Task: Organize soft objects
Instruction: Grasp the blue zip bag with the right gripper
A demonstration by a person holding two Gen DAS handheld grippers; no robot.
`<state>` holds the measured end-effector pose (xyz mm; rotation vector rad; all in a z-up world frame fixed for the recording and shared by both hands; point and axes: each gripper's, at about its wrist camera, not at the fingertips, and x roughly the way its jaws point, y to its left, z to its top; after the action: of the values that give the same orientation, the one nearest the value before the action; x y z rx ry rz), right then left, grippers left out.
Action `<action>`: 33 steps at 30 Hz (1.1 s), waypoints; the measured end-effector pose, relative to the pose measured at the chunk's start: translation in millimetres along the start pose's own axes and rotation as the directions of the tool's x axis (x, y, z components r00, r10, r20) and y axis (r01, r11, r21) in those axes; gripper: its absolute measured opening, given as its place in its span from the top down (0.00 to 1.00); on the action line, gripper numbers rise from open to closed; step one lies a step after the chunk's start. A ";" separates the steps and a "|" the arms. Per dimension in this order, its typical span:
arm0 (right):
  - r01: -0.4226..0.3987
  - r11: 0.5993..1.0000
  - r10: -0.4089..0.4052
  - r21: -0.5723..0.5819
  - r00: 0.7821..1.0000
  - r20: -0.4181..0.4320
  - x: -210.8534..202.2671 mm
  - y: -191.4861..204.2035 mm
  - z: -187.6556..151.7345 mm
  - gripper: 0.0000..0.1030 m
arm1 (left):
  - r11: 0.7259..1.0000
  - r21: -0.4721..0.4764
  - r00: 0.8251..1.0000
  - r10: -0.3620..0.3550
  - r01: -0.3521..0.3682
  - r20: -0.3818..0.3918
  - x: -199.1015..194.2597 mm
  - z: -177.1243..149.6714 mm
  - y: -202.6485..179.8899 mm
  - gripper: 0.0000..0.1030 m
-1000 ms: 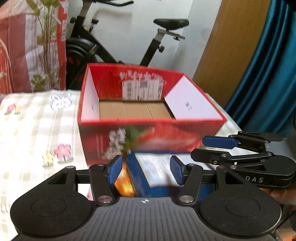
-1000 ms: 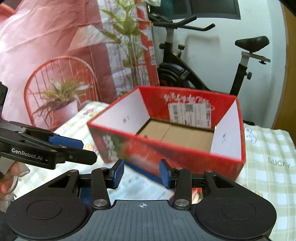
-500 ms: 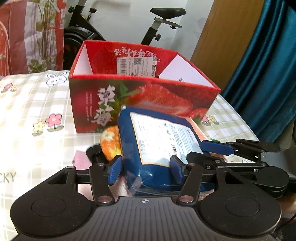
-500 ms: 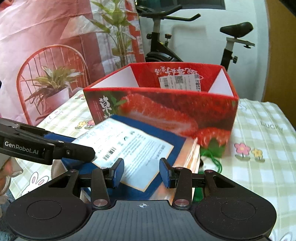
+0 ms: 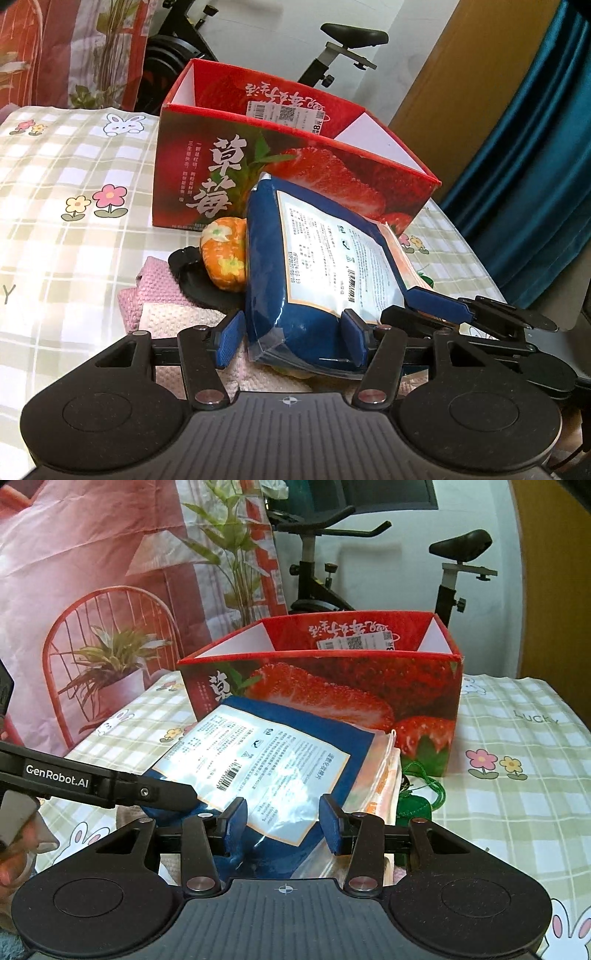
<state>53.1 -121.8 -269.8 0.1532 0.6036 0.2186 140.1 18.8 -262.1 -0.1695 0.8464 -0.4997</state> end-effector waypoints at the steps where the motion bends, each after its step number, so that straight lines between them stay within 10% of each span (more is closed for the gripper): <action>1: -0.001 1.000 0.001 0.001 1.000 0.001 -0.5 -0.5 -0.5 0.61 | 1.000 -0.004 1.000 -0.002 0.002 0.000 0.2 0.0 0.7 0.41; 33: 0.016 0.986 -0.017 0.167 1.000 0.006 6.3 -30.4 -1.3 0.49 | 0.997 -0.062 0.999 -0.035 0.035 0.004 6.2 -9.1 15.1 0.41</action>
<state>62.3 -149.5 -280.5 0.3104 0.6151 0.1514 142.0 29.5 -277.4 -0.2423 0.8575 -0.5062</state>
